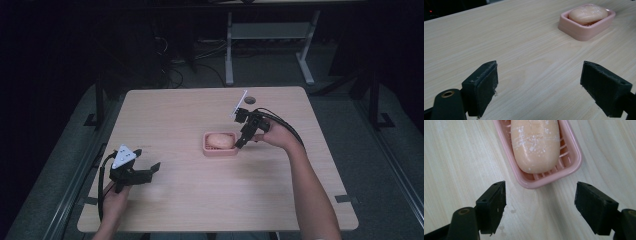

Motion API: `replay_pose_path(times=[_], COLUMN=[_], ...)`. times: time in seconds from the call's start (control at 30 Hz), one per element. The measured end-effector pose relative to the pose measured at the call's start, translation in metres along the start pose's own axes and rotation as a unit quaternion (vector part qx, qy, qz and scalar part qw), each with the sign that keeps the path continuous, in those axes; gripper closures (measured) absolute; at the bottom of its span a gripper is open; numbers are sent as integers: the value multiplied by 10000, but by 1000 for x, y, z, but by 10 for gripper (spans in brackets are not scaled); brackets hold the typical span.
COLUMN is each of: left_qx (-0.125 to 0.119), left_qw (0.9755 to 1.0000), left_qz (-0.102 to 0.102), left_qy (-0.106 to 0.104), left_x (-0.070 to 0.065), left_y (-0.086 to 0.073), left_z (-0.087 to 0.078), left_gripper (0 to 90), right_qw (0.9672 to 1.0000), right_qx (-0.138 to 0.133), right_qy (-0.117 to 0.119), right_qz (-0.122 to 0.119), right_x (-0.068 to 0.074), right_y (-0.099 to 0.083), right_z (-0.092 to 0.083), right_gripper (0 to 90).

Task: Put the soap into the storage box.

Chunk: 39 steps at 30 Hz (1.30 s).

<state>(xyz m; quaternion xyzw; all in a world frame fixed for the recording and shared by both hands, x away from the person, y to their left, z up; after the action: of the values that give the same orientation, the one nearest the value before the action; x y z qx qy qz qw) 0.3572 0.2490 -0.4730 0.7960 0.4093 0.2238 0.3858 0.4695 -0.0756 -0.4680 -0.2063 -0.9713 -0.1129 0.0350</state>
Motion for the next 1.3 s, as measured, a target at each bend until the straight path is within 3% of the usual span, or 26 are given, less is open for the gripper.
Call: replay_pose_path(times=[0.4,1.3], left_qx=[9,35], left_qw=[10000,10000], left_qz=[21,46], left_qy=[5,1], left_x=[0,0], left_y=[0,-1], left_z=[0,0], left_gripper=[143,143], right_qw=[9999,9996], right_qx=[14,-151], right_qy=[23,0], right_qz=[156,247], right_x=[0,6], right_y=[-16,-46], right_z=[1,-4], right_gripper=[239,236])
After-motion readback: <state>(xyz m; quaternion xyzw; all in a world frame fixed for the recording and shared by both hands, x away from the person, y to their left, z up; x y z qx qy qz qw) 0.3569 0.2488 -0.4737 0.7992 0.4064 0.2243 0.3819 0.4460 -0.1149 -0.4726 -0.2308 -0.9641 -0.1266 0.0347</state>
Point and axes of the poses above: each handheld gripper's, and its own axes: z roughly forward along the jaws, y roughly out of its top, x roughly to its left, the point moved 8 cm from there along z, roughly forward along the jaws, and after that the axes turned 7 degrees about x, right-handed, at the moved point
